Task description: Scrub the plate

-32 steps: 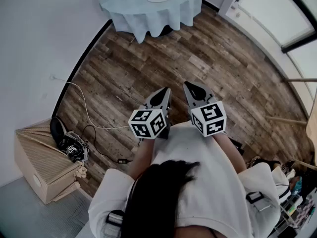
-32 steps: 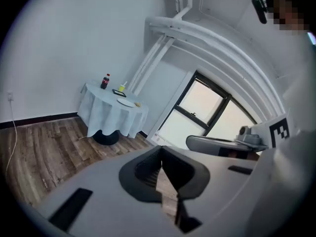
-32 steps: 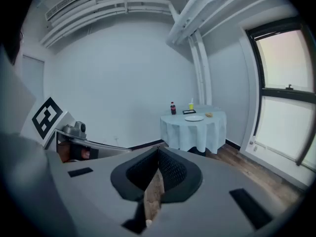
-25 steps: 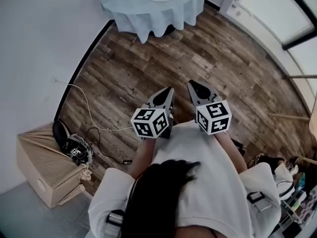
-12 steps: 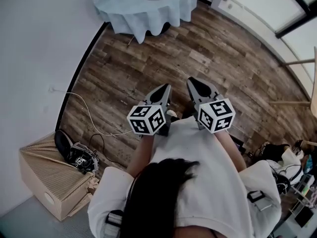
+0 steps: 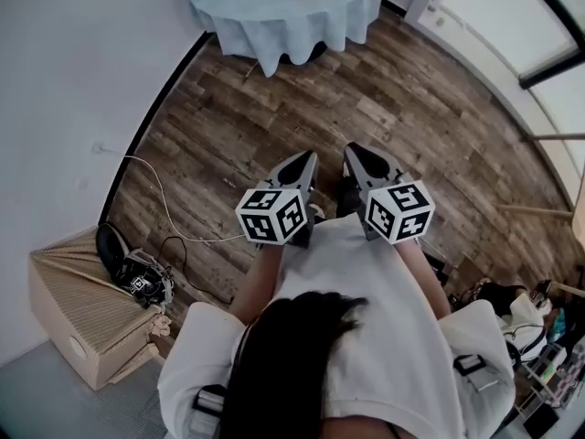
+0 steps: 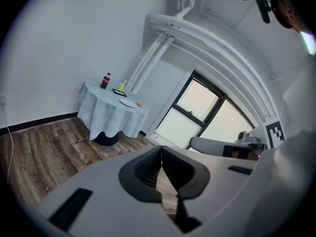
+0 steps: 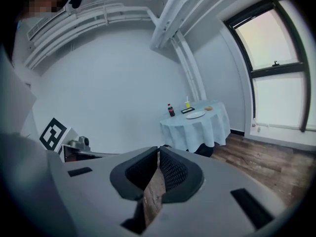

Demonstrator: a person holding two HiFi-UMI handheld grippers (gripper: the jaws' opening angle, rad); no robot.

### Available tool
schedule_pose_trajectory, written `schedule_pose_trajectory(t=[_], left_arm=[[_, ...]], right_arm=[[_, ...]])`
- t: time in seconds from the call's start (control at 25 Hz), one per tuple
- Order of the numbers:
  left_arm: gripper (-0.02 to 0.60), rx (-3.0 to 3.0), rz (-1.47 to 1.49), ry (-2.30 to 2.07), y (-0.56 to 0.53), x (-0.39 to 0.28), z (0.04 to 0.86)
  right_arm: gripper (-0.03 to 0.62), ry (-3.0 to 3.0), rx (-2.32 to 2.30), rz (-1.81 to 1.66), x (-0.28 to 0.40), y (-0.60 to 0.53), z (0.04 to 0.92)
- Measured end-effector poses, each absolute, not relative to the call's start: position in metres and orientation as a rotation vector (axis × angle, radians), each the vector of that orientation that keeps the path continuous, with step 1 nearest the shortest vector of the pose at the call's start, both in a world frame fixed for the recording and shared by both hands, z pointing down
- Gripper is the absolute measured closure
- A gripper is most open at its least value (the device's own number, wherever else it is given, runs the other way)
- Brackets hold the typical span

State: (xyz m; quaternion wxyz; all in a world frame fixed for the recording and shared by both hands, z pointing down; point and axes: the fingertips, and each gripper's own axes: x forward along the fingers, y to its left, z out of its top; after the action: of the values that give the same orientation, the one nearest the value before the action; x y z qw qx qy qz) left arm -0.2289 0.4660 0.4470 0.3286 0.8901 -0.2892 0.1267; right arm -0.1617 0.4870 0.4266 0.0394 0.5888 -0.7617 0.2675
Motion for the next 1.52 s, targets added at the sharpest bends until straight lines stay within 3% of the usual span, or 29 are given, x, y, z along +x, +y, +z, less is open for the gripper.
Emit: schedule_pose_trajectory(t=[0.96,1.52], left_arm=[[0.572,2.324,0.331,-0.910,0.356,-0.108,0.441],[0.572,2.244,0.303,-1.006,0.323,-0.063,0.450]], right_arm=[[0.556,-2.390,1.764,0.782,-0.019,0.356,0.422],[0.556,-2.461,1.577,0.762,0.015,0.314,0.432]])
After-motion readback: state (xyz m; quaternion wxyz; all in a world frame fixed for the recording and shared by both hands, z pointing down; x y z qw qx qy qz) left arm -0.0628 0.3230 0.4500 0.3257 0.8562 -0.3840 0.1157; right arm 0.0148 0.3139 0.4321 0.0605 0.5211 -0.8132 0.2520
